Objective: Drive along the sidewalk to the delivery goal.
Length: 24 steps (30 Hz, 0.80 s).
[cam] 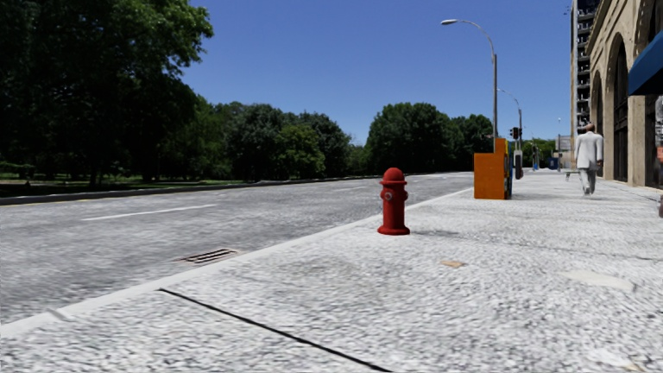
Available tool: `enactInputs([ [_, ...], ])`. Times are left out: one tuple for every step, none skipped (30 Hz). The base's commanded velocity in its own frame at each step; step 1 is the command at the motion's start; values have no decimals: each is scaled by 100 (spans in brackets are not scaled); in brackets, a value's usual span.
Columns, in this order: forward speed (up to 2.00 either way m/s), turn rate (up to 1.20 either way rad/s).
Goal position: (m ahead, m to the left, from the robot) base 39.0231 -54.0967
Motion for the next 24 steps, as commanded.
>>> enactInputs([
  [181, -104],
  [181, -120],
  [181, -120],
  [181, -120],
  [181, -120],
  [181, -120],
  [181, -120],
  [181, -120],
  [181, -120],
  [181, -108],
  [181, -101],
  [181, -99],
  [181, -99],
  [181, -99],
  [181, -99],
  [181, -96],
  [181, -13],
  [181, 0],
  [181, 0],
  [181, 0],
  [181, 0],
  [181, 0],
  [181, 0],
  [181, 0],
])
